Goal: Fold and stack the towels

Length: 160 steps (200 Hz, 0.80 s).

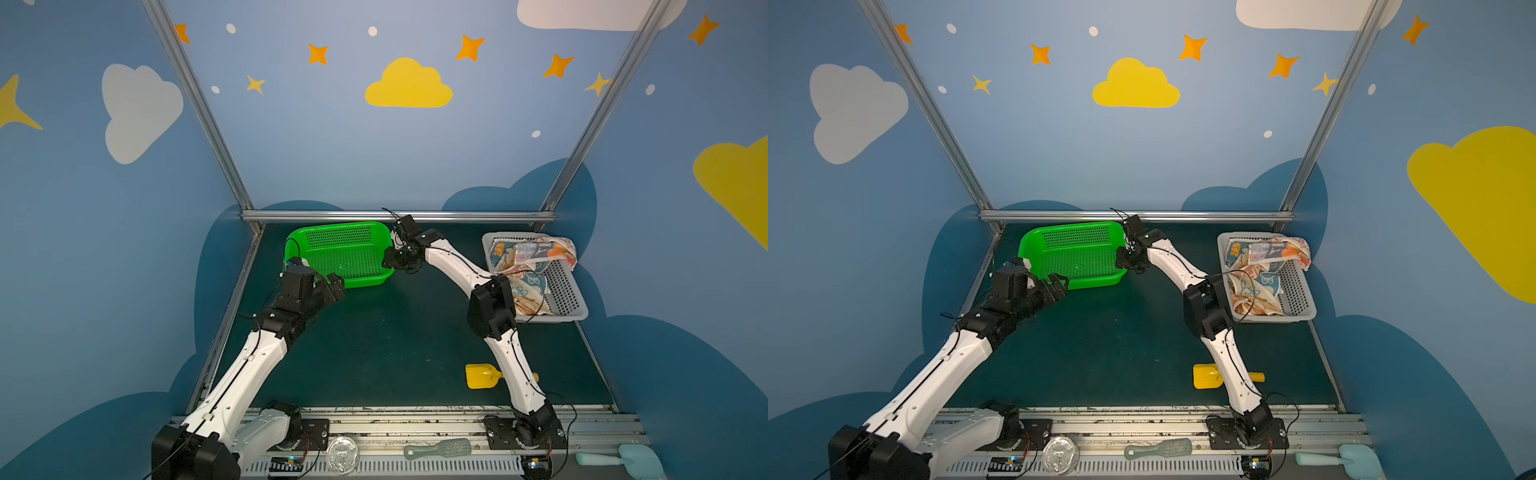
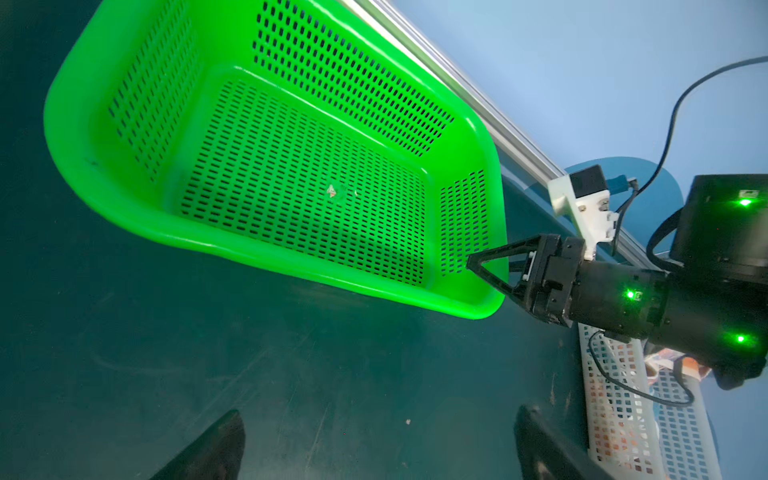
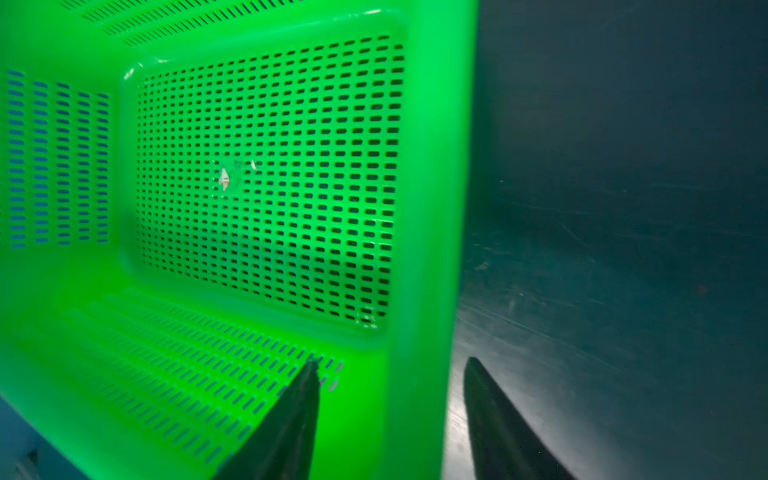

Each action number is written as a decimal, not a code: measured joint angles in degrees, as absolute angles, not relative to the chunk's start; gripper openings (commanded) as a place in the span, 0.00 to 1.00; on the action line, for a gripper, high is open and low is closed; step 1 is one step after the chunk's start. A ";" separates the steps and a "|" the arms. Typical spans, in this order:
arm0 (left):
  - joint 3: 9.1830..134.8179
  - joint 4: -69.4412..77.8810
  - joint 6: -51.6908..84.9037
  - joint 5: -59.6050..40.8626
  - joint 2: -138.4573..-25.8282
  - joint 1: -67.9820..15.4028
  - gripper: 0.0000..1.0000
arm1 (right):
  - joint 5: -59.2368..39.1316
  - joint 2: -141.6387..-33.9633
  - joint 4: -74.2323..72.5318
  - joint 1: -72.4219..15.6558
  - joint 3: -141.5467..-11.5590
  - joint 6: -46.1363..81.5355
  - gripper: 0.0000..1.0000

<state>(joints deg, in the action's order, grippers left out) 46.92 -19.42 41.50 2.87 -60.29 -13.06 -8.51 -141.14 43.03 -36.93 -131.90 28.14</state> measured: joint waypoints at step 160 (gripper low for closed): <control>42.00 -19.22 41.78 0.58 -52.12 -6.17 1.00 | 0.19 -150.80 34.92 -45.45 -142.45 47.72 0.08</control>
<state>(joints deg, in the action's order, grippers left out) 42.00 -19.22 41.78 0.58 -52.12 -6.17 0.19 -150.80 34.92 -45.45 -142.45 47.72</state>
